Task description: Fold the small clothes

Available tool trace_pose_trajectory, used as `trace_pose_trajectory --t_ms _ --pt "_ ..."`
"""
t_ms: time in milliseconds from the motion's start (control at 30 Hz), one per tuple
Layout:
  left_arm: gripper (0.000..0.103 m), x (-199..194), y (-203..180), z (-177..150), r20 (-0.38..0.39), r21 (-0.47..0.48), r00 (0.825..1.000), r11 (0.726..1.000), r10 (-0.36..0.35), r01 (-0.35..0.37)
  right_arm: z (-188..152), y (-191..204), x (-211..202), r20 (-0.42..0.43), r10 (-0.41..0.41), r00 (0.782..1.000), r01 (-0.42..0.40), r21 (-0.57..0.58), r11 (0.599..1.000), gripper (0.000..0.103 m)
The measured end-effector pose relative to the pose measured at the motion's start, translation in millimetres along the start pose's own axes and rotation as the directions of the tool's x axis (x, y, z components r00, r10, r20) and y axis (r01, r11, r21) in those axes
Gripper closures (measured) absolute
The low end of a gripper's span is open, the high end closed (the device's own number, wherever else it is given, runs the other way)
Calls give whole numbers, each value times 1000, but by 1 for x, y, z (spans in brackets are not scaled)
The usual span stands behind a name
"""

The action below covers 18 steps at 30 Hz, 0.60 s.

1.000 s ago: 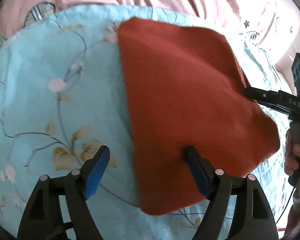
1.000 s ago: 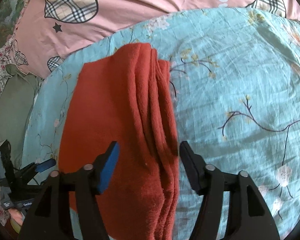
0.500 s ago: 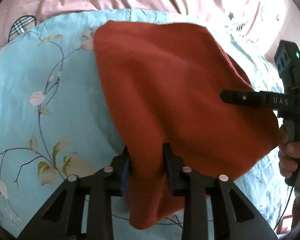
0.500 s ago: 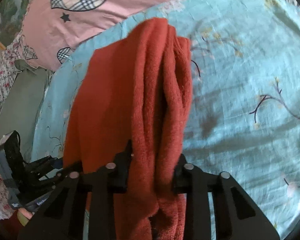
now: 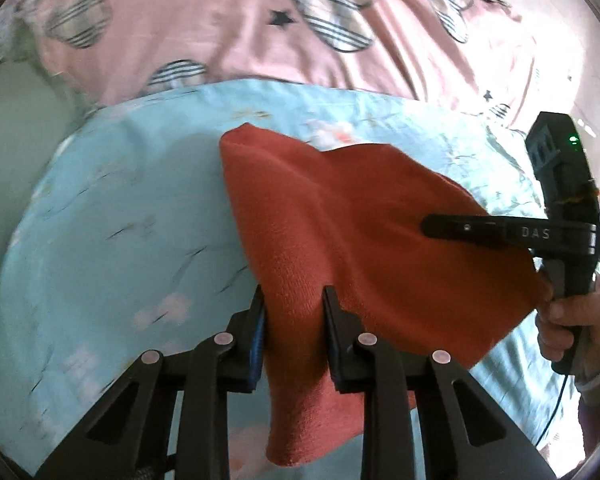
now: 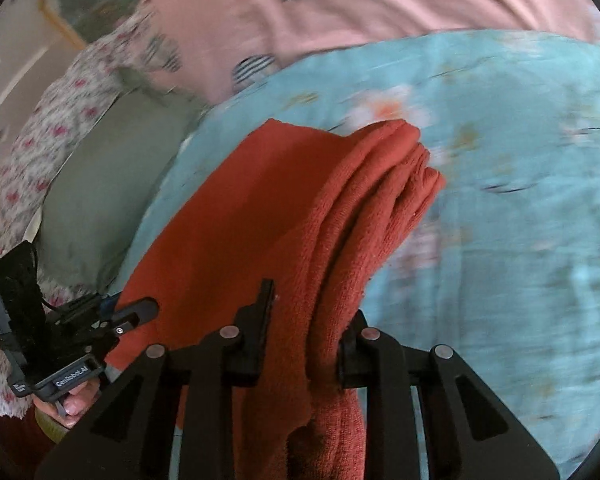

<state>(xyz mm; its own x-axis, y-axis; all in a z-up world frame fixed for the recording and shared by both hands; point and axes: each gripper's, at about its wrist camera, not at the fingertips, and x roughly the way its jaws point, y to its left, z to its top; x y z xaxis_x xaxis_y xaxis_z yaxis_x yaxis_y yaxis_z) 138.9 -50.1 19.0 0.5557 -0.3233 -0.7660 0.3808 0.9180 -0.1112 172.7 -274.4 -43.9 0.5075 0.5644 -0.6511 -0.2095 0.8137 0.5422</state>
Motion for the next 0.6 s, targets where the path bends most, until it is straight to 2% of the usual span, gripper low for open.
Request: trace_pose_trajectory --t_ms 133,233,333,367,467,600 --pt "79 -20 36 -39 -32 -67 999 997 28 -30 -20 28 27 -52 55 997 -56 -18 998 77" --pt "78 -24 52 -66 -59 -110 998 993 24 -30 -36 30 40 -99 50 994 -50 0 999 75" --pt "76 -6 61 -80 -100 -137 995 990 7 -21 -44 19 48 -132 26 991 -19 51 999 64" --pt "72 -3 64 -81 -107 -137 994 990 7 -22 -46 15 48 -136 23 990 -14 68 998 59" --pt "62 -2 73 -80 -112 -179 993 984 -24 4 -44 11 36 -122 -10 993 21 83 996 56" --pt "61 -7 88 -72 -82 -215 996 977 -20 1 -26 17 13 -42 -70 997 72 56 996 56"
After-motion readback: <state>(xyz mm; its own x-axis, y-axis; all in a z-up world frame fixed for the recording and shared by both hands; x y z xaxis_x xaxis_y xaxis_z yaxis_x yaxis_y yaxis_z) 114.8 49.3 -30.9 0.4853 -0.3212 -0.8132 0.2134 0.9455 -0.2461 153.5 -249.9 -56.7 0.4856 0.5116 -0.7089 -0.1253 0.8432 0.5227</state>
